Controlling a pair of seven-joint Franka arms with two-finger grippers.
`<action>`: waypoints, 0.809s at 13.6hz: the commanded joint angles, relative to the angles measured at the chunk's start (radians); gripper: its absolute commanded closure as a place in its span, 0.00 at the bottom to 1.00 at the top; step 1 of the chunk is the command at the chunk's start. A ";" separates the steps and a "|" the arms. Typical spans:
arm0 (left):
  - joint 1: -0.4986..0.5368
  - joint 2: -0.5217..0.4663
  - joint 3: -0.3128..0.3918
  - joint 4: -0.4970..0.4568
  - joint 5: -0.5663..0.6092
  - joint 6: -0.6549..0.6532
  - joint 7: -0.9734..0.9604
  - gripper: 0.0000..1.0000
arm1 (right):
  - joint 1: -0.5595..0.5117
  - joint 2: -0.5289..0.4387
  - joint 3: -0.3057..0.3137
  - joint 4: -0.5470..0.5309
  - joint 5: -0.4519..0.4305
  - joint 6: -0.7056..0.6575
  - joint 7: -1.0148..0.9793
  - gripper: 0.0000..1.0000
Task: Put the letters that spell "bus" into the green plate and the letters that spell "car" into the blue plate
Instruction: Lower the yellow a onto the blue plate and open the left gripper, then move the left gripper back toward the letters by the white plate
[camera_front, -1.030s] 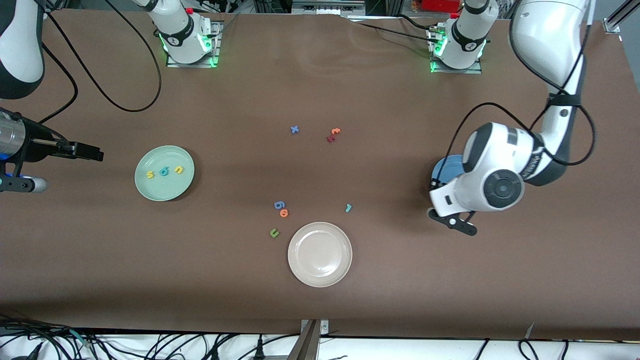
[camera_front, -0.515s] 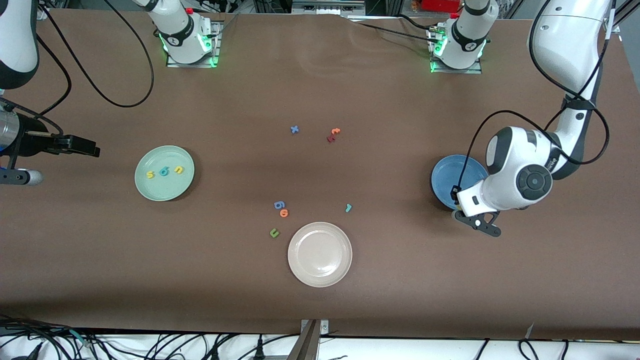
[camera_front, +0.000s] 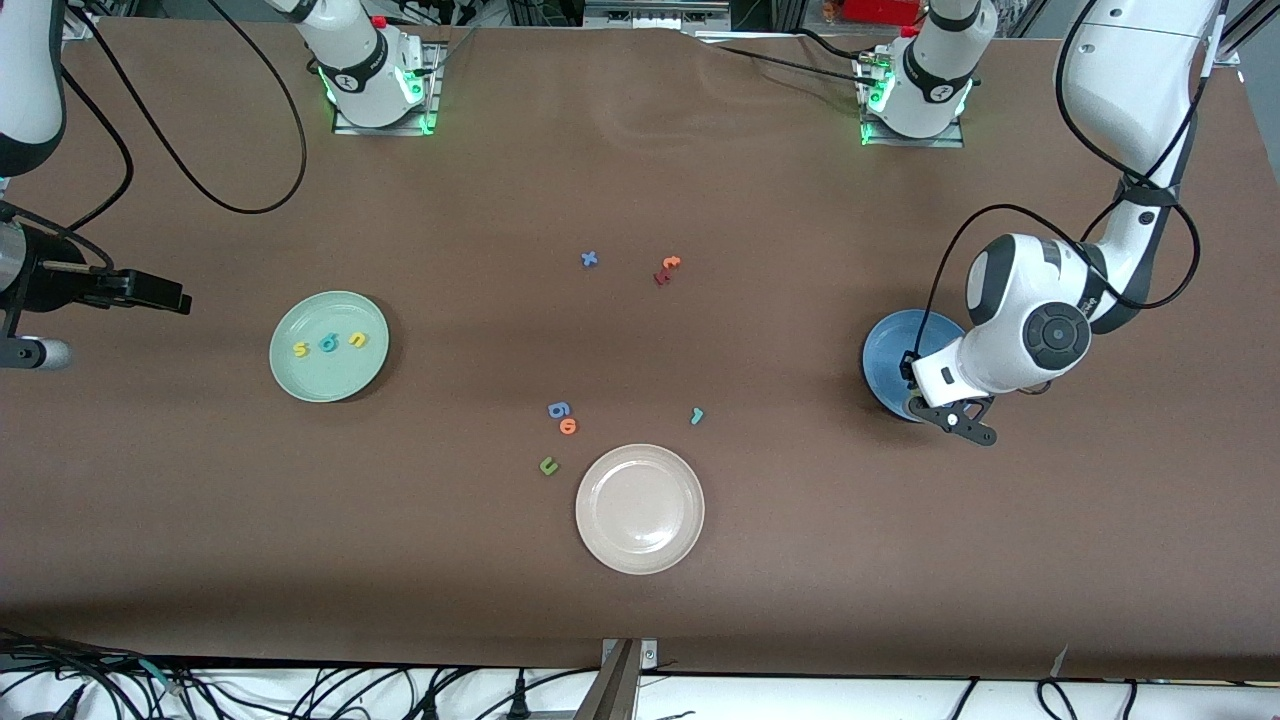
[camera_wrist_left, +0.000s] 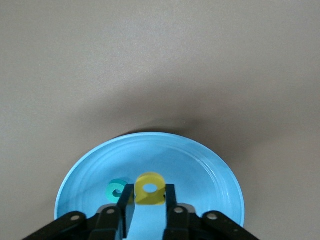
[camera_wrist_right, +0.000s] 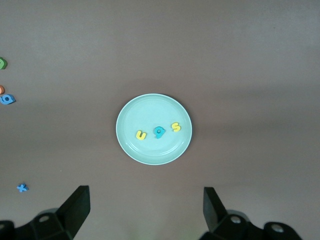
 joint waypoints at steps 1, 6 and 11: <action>0.008 -0.036 -0.005 -0.006 -0.001 -0.004 0.036 0.00 | -0.015 -0.026 0.016 -0.032 -0.018 0.011 -0.001 0.00; -0.023 -0.027 -0.014 0.053 -0.031 -0.016 -0.029 0.00 | -0.015 -0.026 0.016 -0.030 -0.021 0.011 -0.002 0.00; -0.233 0.128 -0.031 0.293 -0.039 -0.019 -0.410 0.00 | -0.014 -0.026 0.008 -0.030 -0.032 0.013 -0.004 0.00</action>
